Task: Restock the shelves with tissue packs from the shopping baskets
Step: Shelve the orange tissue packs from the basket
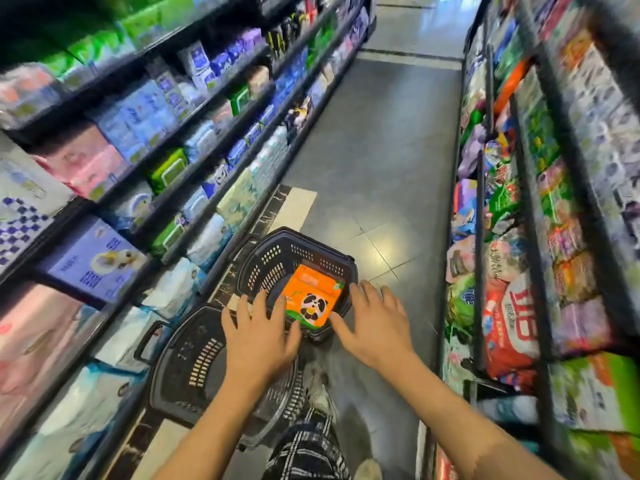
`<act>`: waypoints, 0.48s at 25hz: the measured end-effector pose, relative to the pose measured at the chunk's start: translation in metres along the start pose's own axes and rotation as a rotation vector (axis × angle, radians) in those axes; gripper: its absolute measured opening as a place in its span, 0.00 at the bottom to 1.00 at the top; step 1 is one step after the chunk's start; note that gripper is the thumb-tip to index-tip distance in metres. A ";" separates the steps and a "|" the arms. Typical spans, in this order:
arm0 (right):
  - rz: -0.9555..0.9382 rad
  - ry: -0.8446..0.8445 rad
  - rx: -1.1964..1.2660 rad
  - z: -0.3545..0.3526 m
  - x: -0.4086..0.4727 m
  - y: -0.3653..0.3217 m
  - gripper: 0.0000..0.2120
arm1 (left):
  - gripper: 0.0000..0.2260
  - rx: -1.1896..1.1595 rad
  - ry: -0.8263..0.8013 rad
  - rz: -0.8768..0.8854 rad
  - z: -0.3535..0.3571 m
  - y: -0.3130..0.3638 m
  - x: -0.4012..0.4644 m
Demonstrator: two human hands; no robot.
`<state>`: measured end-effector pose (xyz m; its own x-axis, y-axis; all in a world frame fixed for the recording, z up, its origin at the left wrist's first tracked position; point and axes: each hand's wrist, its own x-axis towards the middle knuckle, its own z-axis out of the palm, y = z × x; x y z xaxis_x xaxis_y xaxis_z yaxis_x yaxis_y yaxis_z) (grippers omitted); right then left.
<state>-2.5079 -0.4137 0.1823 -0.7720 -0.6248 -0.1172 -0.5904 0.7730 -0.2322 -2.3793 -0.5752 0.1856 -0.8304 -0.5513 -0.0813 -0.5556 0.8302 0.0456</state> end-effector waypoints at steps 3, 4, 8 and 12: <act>0.006 -0.005 -0.001 0.010 0.043 0.004 0.38 | 0.27 -0.017 -0.054 -0.016 0.017 0.001 0.043; 0.007 -0.013 -0.007 0.014 0.058 0.004 0.38 | 0.27 -0.022 -0.047 -0.014 0.023 0.000 0.062; -0.007 -0.028 -0.024 0.041 0.153 0.000 0.36 | 0.27 -0.063 -0.052 0.008 0.056 -0.013 0.168; 0.032 -0.092 -0.030 0.081 0.237 -0.005 0.35 | 0.25 -0.064 -0.056 0.041 0.090 -0.032 0.258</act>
<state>-2.6688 -0.5753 0.0772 -0.7665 -0.6060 -0.2128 -0.5735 0.7949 -0.1978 -2.5721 -0.7370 0.0737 -0.8496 -0.5103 -0.1333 -0.5245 0.8438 0.1133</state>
